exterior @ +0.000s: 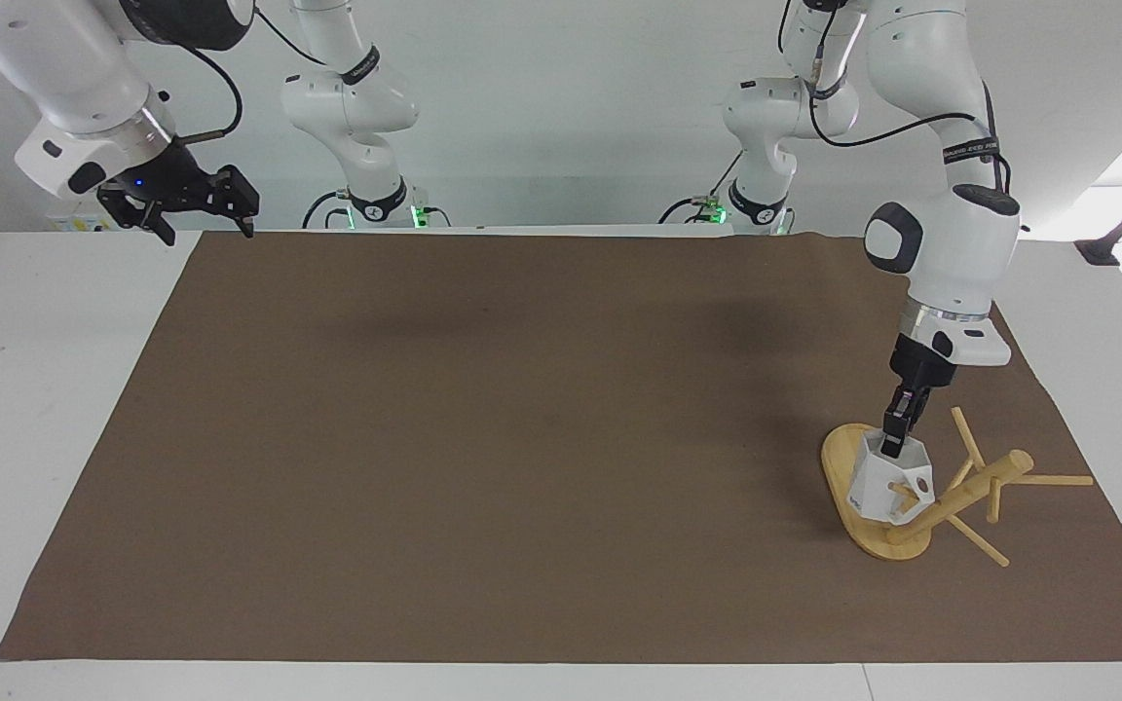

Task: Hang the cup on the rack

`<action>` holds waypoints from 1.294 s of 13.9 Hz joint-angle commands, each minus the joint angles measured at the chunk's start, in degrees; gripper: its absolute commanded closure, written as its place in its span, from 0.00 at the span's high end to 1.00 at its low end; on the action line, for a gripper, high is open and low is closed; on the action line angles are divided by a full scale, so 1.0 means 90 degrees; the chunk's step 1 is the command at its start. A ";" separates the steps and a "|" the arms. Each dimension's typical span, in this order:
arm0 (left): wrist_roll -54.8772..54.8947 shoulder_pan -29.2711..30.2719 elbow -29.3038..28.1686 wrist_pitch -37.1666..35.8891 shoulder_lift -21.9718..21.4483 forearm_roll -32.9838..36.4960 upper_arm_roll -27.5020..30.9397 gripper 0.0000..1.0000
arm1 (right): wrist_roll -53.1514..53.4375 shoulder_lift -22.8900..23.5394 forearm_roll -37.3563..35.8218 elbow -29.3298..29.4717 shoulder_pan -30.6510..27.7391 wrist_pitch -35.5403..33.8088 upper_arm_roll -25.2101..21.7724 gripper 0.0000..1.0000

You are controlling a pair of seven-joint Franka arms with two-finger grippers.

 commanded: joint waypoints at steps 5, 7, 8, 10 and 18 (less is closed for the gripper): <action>0.0587 0.0314 0.0428 -0.1767 -0.0579 0.0199 0.0019 1.00 | 0.0089 -0.0194 -0.0110 -0.0214 -0.0207 0.0011 0.0027 1.00; 0.1085 0.0344 0.1081 -0.3037 -0.0678 0.0504 0.0028 1.00 | 0.0050 -0.0204 -0.0110 -0.0272 -0.0266 -0.0008 0.0037 1.00; 0.1503 0.0450 0.1481 -0.3729 -0.0678 0.0543 0.0028 1.00 | 0.0031 -0.0214 -0.0091 -0.0273 -0.0266 -0.0008 0.0037 1.00; 0.2489 0.0451 0.2495 -0.5242 -0.0601 0.1194 0.0009 1.00 | 0.0098 -0.0214 -0.0091 -0.0263 -0.0256 0.0011 0.0037 1.00; 0.5365 0.0461 0.4384 -0.8491 -0.0239 0.1024 0.0048 1.00 | 0.0734 -0.0194 -0.0042 -0.0273 -0.0285 0.0383 0.0037 1.00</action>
